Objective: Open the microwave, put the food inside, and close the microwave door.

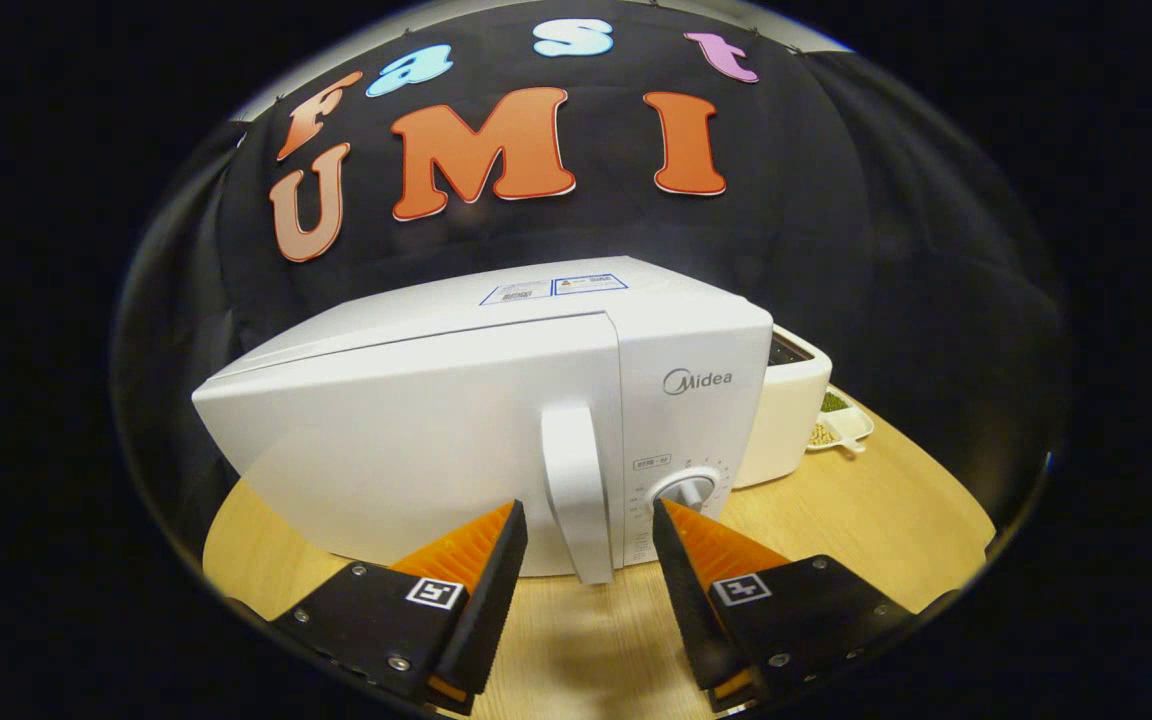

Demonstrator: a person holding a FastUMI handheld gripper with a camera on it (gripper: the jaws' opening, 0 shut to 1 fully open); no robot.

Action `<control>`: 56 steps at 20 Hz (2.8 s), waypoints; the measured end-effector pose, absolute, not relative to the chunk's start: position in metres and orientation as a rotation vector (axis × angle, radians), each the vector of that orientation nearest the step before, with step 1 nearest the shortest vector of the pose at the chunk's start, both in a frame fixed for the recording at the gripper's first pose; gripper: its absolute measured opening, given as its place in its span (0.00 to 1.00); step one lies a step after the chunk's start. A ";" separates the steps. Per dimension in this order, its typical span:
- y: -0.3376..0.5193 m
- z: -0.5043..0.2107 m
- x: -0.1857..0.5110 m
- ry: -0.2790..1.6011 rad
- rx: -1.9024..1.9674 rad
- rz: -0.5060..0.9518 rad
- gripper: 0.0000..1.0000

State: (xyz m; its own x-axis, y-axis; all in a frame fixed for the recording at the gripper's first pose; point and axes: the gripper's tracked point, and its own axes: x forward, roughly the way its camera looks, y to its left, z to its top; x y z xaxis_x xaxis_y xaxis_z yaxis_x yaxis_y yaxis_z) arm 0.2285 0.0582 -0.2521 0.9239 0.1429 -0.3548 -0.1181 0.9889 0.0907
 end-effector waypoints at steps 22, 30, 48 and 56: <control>0.062 -0.261 0.114 0.313 -0.072 0.035 0.05; 0.115 -0.272 0.004 0.299 -0.101 0.054 0.05; 0.210 -0.276 -0.088 0.294 -0.219 0.283 0.00; 0.298 -0.278 -0.121 0.294 -0.208 0.407 0.01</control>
State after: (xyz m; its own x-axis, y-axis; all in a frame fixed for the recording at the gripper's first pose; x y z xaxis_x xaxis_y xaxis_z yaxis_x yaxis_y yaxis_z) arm -0.1215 0.2975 -0.2776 0.8771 0.3576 -0.3206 -0.4171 0.8981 -0.1393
